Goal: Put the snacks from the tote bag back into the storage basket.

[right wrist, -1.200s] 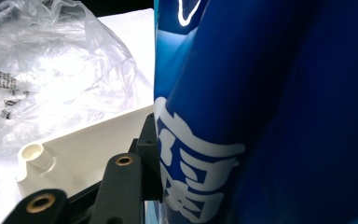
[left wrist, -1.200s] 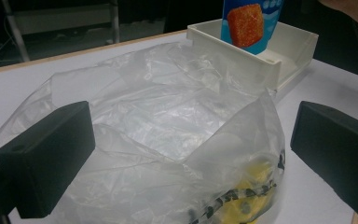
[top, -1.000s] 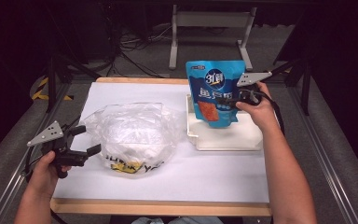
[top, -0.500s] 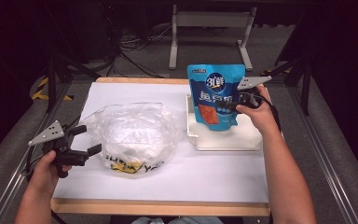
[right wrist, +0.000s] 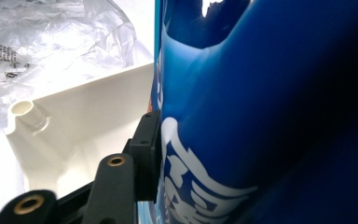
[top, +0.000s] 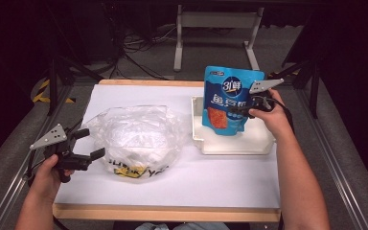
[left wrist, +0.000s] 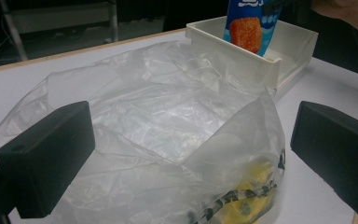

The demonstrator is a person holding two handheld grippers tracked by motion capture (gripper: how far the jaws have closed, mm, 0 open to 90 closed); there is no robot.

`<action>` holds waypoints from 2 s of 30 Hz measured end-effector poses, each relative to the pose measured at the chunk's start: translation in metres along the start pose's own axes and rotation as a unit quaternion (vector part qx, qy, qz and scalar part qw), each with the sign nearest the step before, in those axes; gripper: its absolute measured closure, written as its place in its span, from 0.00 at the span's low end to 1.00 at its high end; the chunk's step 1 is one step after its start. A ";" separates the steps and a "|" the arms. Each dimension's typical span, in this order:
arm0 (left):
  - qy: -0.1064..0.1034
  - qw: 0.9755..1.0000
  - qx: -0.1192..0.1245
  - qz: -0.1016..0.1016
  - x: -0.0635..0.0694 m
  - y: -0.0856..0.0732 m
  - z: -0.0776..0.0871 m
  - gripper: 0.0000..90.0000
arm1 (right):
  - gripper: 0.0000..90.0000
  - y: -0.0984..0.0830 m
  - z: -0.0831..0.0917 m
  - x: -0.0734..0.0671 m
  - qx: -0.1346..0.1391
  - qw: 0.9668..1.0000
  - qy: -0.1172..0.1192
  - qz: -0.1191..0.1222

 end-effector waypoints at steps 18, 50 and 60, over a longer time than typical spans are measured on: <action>-0.001 1.000 0.000 0.000 0.001 0.000 -0.001 0.00 | 0.39 -0.016 0.017 0.011 -0.011 0.999 -0.029 -0.016; -0.010 1.000 -0.002 -0.002 0.004 0.004 -0.007 0.00 | 0.27 0.002 0.098 -0.011 0.055 0.990 -0.110 -0.070; -0.015 1.000 -0.002 -0.004 0.006 0.004 -0.008 0.00 | 0.26 0.013 0.115 -0.043 0.085 0.990 -0.077 -0.084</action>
Point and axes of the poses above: each handheld gripper's, and its own axes: z roughly backward along the jaws, y roughly out of its top, x roughly to its right, the point moved 7 cm from there along -z, roughly forward along the jaws, and after that the axes turned 3 degrees about -x, right-handed, at the moved point
